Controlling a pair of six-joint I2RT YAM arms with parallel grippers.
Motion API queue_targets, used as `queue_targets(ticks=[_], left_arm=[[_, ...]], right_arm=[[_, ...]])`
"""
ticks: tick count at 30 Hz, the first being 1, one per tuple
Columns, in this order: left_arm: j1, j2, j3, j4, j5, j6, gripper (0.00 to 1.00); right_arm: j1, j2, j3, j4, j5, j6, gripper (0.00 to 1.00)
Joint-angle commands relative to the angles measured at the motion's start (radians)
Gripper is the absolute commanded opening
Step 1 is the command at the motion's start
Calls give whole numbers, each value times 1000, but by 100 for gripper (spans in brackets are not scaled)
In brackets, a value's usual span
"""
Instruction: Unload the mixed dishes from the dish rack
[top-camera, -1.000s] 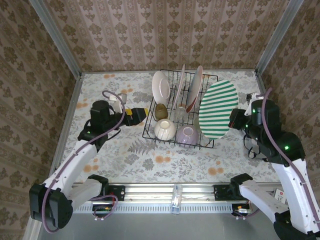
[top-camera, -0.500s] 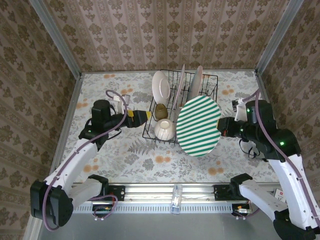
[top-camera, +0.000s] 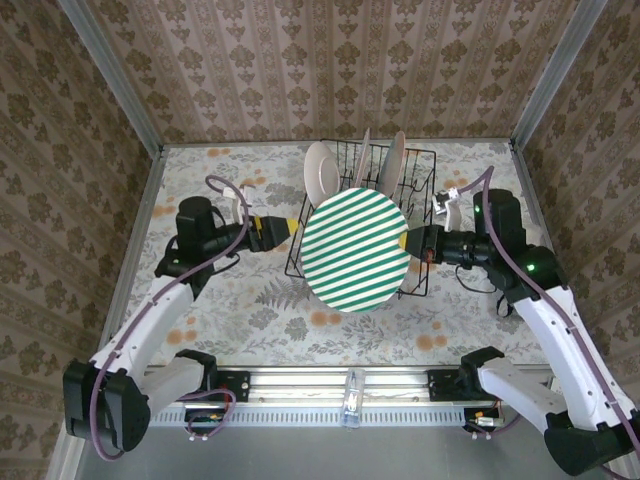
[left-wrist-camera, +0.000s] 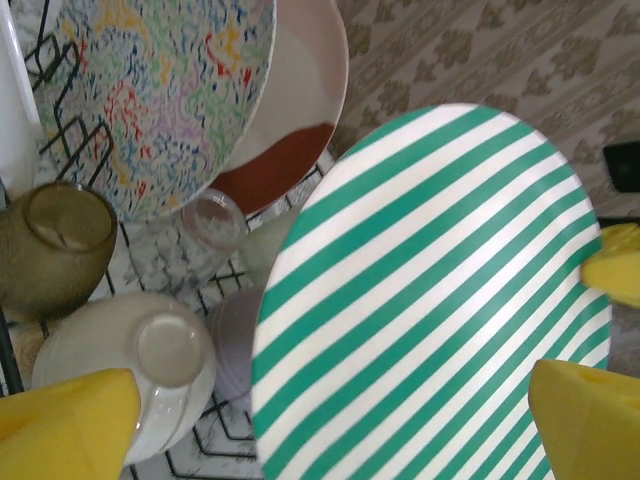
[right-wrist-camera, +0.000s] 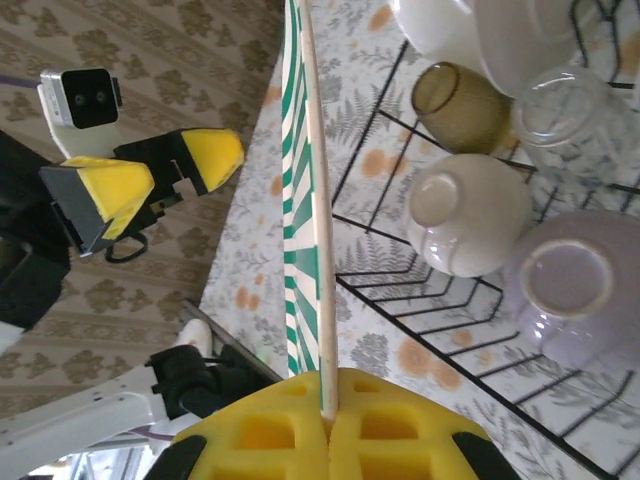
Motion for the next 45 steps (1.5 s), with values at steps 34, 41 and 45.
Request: queue_targets(ticks=[34, 41, 45], left_arm=[[18, 136, -101, 714, 250, -535, 29], [-5, 136, -95, 714, 191, -576, 0], [-11, 118, -96, 708, 141, -589, 0]], right_arm=[[-115, 140, -145, 686, -338, 304, 0], [-114, 145, -145, 716, -349, 319, 0], [-113, 136, -147, 717, -357, 318, 0]])
